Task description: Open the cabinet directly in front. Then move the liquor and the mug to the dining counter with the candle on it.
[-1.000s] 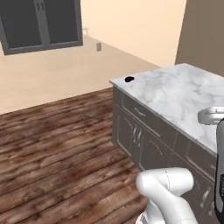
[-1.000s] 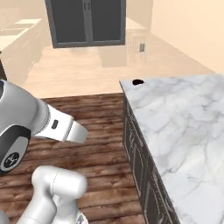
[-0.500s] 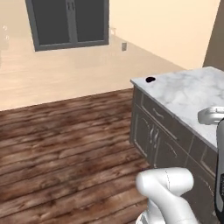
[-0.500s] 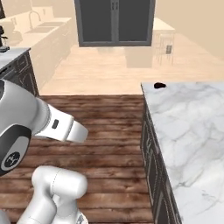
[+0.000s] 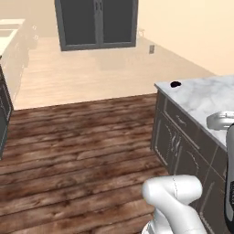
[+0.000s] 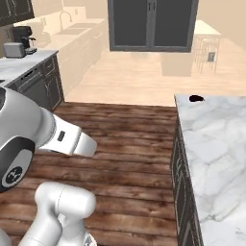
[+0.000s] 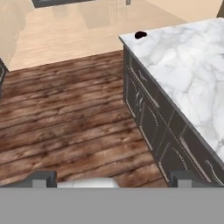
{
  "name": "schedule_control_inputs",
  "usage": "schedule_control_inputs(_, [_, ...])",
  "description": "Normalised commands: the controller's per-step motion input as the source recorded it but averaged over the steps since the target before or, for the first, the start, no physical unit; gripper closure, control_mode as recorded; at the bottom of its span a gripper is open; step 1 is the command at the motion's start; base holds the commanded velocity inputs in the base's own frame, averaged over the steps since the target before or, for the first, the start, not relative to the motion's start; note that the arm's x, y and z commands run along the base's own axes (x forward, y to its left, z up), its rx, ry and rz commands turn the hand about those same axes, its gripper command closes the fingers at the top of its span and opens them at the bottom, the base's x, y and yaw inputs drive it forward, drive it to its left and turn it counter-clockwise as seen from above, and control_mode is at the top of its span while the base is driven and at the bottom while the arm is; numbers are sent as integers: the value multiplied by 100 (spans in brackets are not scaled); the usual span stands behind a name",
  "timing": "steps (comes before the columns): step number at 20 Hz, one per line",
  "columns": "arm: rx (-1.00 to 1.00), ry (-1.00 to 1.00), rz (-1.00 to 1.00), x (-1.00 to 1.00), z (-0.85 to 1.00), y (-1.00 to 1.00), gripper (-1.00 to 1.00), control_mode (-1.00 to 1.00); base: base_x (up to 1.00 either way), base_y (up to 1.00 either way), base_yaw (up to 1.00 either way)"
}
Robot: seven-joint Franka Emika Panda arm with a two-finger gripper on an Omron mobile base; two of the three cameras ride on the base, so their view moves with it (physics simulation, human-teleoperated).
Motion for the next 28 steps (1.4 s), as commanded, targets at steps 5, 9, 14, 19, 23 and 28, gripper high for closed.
schedule_control_inputs(5, [0, 0, 0, 0, 0, 0, -100, 100, 0, 12, 25])
schedule_control_inputs(9, [0, 0, 0, 0, 0, 0, -100, 100, 0, 11, 25])
schedule_control_inputs(14, [0, 0, 0, 0, 0, 0, -100, 100, 0, 12, 25])
schedule_control_inputs(19, [0, 0, 0, 0, 0, 0, -100, 100, 0, 12, 25])
schedule_control_inputs(23, [0, 0, 0, 0, 0, 0, -100, 100, 0, 16, 25])
schedule_control_inputs(28, [0, 0, 0, 0, 0, 0, -100, 100, 0, 15, 25])
